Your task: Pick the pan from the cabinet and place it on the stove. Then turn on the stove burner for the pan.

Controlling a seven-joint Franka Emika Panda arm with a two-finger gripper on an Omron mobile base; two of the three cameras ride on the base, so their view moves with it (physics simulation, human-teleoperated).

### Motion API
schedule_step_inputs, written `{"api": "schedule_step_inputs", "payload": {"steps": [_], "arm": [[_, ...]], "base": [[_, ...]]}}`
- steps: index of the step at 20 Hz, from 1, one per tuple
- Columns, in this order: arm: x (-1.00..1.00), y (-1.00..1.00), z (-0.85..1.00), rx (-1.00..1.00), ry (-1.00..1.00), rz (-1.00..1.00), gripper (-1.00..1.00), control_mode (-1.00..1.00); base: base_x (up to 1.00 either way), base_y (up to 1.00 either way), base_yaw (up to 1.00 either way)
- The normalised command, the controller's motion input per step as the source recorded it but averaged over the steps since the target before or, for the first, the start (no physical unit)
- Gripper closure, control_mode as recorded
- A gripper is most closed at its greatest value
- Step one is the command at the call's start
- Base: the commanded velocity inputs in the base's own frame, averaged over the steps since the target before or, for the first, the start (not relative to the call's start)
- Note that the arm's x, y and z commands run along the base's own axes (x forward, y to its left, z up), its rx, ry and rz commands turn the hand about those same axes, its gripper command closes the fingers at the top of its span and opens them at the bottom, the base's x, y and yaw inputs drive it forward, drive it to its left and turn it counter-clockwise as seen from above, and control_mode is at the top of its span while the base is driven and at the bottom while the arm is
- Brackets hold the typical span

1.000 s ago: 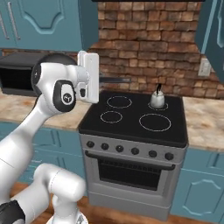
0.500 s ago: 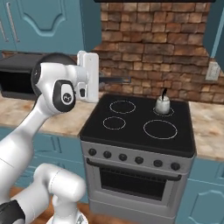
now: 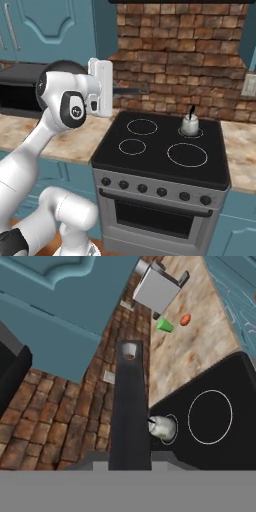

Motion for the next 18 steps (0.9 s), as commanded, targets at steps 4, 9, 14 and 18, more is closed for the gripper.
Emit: {"api": "schedule_step_inputs", "payload": {"steps": [4, 9, 14, 18], "arm": [[0.00, 0.00, 0.00, 0.00, 0.00, 0.00, 1.00, 1.00], [0.00, 0.00, 0.00, 0.00, 0.00, 0.00, 1.00, 1.00], [0.00, 0.00, 0.00, 0.00, 0.00, 0.00, 1.00, 1.00], [0.00, 0.00, 0.00, 0.00, 0.00, 0.00, 1.00, 1.00]], "base": [[0.37, 0.19, 0.02], [0.33, 0.16, 0.02], [0.34, 0.17, 0.02], [0.33, 0.15, 0.02]]}}
